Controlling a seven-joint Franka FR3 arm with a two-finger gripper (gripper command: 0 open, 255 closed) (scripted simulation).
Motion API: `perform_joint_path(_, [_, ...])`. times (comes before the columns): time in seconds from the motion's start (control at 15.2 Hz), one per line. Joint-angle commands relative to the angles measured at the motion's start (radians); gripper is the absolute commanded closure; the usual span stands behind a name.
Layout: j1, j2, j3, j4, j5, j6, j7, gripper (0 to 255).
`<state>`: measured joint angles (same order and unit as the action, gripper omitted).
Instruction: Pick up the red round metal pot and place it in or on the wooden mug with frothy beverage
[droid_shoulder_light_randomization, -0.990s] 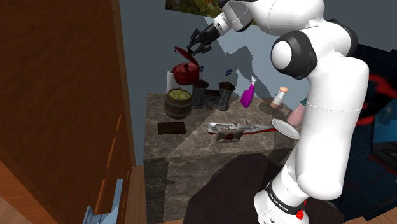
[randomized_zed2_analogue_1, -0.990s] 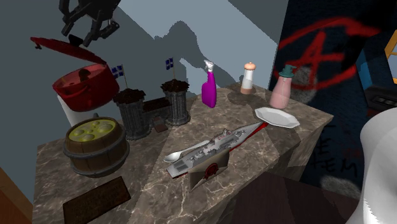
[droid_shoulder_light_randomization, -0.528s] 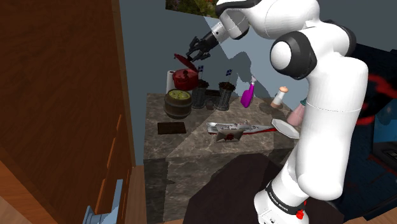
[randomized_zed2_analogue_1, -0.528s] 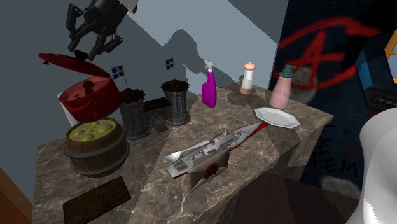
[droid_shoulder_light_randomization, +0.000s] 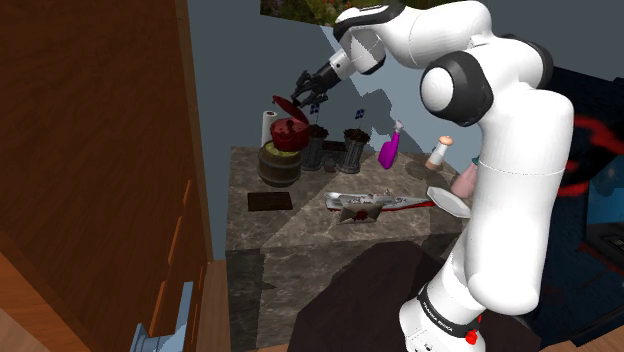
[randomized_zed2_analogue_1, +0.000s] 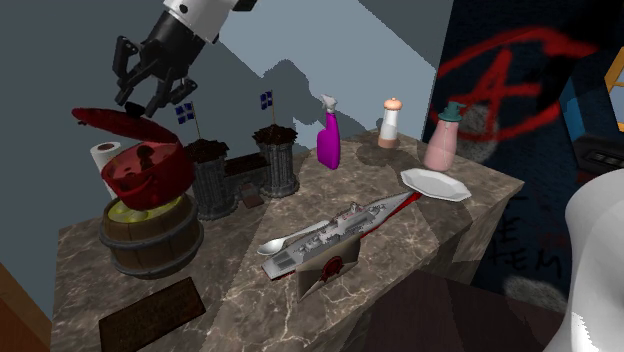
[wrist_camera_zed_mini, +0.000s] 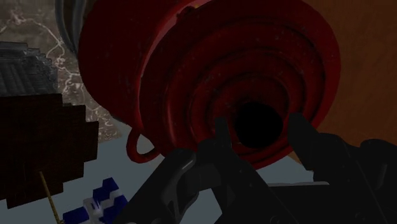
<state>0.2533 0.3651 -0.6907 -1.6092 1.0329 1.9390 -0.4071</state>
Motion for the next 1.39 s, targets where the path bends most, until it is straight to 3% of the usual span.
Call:
perform_joint_path(0.0, [0.000,0.006,0.004,-0.021,0.013,0.018,-0.023,255])
perform_joint_path(0.53, [0.002,0.006,0.002,-0.021,0.014,0.017,-0.023,255])
perform_joint_path(0.59, [0.001,0.008,0.003,-0.021,0.016,0.018,-0.025,0])
perform_joint_path(0.86, [0.009,-0.001,0.002,-0.030,0.011,0.024,-0.022,0])
perform_joint_path(1.32, [-0.018,-0.052,-0.032,-0.007,-0.038,-0.053,-0.003,0])
